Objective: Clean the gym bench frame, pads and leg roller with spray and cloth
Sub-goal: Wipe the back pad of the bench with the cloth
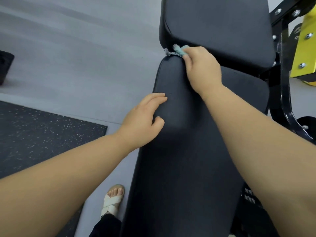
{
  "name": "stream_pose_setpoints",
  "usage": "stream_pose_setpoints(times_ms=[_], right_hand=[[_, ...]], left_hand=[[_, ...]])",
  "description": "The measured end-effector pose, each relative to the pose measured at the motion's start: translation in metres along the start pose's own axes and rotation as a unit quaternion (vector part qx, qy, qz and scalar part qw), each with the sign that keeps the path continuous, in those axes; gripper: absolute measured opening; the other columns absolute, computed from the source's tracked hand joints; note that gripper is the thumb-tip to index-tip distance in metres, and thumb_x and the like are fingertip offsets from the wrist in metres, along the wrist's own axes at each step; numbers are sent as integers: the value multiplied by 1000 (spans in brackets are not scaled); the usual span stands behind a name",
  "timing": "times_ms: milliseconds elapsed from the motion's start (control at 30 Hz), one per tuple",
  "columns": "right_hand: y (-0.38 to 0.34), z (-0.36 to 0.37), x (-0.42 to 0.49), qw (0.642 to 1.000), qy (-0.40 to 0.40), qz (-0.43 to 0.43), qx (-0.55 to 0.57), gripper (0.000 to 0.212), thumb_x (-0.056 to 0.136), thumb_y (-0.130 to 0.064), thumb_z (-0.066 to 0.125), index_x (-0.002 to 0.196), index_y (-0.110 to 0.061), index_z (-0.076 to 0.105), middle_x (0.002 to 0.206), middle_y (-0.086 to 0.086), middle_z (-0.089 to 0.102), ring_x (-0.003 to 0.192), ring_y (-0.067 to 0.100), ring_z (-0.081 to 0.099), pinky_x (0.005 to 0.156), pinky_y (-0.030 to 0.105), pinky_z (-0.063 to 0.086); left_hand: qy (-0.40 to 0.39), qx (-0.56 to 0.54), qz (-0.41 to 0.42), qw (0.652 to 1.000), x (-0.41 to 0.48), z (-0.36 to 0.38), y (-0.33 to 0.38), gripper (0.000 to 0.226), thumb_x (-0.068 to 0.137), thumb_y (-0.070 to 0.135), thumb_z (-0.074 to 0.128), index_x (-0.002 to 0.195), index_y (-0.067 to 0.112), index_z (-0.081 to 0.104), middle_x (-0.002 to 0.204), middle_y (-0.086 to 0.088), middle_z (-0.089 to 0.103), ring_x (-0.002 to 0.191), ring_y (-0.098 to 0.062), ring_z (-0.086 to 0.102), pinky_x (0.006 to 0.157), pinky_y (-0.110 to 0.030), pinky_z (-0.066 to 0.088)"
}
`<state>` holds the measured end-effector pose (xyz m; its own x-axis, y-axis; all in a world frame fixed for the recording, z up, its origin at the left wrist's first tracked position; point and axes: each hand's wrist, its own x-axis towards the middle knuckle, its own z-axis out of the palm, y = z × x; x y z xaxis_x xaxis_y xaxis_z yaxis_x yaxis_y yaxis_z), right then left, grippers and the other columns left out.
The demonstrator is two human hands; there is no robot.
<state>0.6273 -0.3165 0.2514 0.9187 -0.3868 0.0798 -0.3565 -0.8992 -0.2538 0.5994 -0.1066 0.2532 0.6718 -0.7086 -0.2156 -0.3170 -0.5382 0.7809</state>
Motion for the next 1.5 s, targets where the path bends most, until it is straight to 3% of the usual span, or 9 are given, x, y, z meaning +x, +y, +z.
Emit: stream_pose_setpoints(times_ms=[267, 533, 667, 833, 900, 1033, 1233, 1367, 1500], right_hand=[[-60, 18, 4, 984, -39, -98, -146, 26, 96, -15, 40, 113, -10, 59, 117, 10, 54, 106, 30, 49, 77, 31, 29], [-93, 26, -55, 878, -195, -284, -332, 32, 95, -30, 39, 121, -18, 53, 114, 3, 58, 115, 25, 48, 113, 41, 15], [-80, 28, -80, 932, -166, -228, -229, 39, 93, -21, 46, 129, -8, 46, 138, 7, 47, 140, 27, 27, 116, 48, 0], [-81, 25, -47, 983, -52, -112, -139, 15, 74, -19, 62, 76, -11, 74, 107, 16, 64, 108, 44, 54, 103, 54, 38], [-81, 27, -50, 989, -28, -103, -101, 22, 76, -17, 58, 90, -15, 75, 103, 12, 65, 111, 44, 53, 96, 49, 44], [-65, 15, -86, 989, -107, -49, 93, 56, 93, -20, 49, 145, -13, 32, 154, 5, 27, 145, 27, 8, 117, 38, 1], [-11, 25, -117, 999, 3, -9, 39, 57, 94, -36, 33, 142, -6, 37, 153, 11, 28, 143, 30, 18, 117, 41, 7], [-8, 42, -119, 996, 78, -35, -26, 51, 96, -31, 38, 140, -5, 40, 149, 13, 35, 140, 31, 27, 116, 40, 13], [-5, 44, -120, 994, 104, -38, -24, 51, 94, -30, 42, 139, -7, 42, 148, 12, 37, 139, 28, 27, 116, 39, 14]], left_hand=[[164, -220, -223, 935, -6, 5, -8, 37, 93, 10, 33, 127, 17, 45, 128, 4, 45, 113, -14, 50, 101, -32, 40], [185, -267, -257, 910, -3, -8, -7, 41, 97, 13, 30, 137, 17, 38, 141, 4, 39, 127, -9, 38, 106, -23, 30], [156, -247, -229, 929, -16, -4, -5, 41, 98, 15, 31, 139, 16, 37, 144, 2, 36, 131, -9, 34, 101, -17, 24], [100, -256, -206, 939, -1, -8, 4, 42, 101, 23, 28, 142, 20, 33, 140, 4, 36, 126, -7, 36, 96, -14, 22], [89, -280, -184, 938, 13, -10, 11, 41, 100, 22, 25, 137, 21, 42, 132, 4, 44, 116, -7, 43, 98, -20, 32], [65, -352, -200, 912, 22, 4, 12, 50, 100, 36, 27, 147, 19, 27, 148, -1, 36, 135, -13, 35, 110, -24, 24], [131, -332, -275, 893, 60, 5, 21, 38, 95, 41, 43, 121, 14, 37, 114, 1, 53, 96, -17, 57, 76, -29, 46], [122, -253, -259, 924, 88, 3, 23, 47, 96, 25, 31, 143, 24, 28, 131, -2, 49, 116, -22, 51, 95, -32, 42], [141, -174, -228, 947, 87, 4, 17, 38, 100, 37, 31, 121, 14, 53, 115, -1, 59, 107, -18, 53, 81, -25, 37]])
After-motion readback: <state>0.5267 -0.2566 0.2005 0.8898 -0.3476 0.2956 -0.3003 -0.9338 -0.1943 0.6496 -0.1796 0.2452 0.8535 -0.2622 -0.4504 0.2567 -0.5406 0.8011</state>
